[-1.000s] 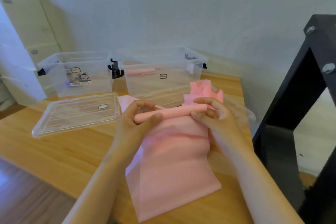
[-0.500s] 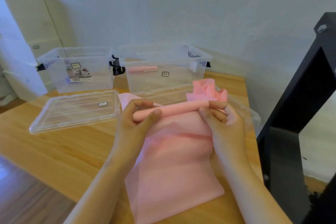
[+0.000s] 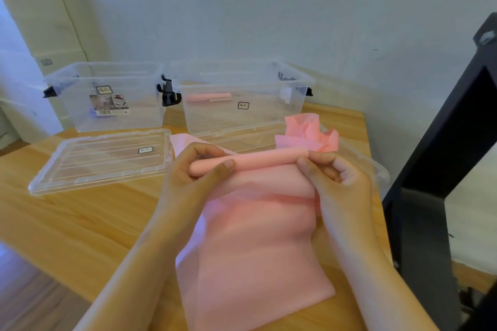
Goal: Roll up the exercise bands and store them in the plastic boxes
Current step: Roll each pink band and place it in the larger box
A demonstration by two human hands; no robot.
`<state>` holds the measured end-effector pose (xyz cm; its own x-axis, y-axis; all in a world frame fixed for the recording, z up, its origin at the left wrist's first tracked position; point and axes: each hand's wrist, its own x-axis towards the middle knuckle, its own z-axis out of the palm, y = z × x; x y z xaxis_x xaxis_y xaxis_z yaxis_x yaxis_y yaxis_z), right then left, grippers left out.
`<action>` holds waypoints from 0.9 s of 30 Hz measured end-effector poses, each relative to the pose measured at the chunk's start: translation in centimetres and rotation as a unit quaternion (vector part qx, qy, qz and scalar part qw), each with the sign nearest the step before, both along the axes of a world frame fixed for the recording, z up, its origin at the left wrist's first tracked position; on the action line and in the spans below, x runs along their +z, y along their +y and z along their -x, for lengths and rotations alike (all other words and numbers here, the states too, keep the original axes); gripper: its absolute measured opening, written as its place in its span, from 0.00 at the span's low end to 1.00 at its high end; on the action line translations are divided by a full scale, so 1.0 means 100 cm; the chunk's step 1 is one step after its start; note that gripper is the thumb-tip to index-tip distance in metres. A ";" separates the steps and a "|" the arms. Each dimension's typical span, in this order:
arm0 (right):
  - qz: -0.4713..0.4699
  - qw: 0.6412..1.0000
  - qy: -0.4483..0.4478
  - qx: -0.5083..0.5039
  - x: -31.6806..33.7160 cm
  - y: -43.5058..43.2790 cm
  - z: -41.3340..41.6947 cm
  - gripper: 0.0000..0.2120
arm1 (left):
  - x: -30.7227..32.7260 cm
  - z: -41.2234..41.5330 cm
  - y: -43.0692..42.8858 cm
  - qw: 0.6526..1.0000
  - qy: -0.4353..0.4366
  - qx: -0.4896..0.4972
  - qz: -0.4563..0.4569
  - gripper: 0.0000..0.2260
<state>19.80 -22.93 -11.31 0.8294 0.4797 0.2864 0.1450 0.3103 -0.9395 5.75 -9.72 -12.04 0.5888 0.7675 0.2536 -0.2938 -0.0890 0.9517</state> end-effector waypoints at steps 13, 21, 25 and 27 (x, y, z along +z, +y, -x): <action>0.014 0.999 -0.032 0.040 0.007 -0.003 -0.001 0.07 | 0.000 0.005 0.005 0.999 0.006 -0.008 0.034 0.11; 0.051 0.994 0.011 0.093 0.008 -0.002 0.003 0.12 | 0.002 0.007 0.002 0.997 -0.035 -0.039 0.052 0.11; 0.053 0.992 -0.005 0.117 0.011 -0.001 0.006 0.08 | 0.004 0.007 0.000 0.999 -0.010 -0.034 0.011 0.19; 0.047 0.991 0.000 0.128 0.011 -0.002 0.005 0.07 | 0.006 0.008 0.001 1.000 -0.004 -0.029 0.008 0.22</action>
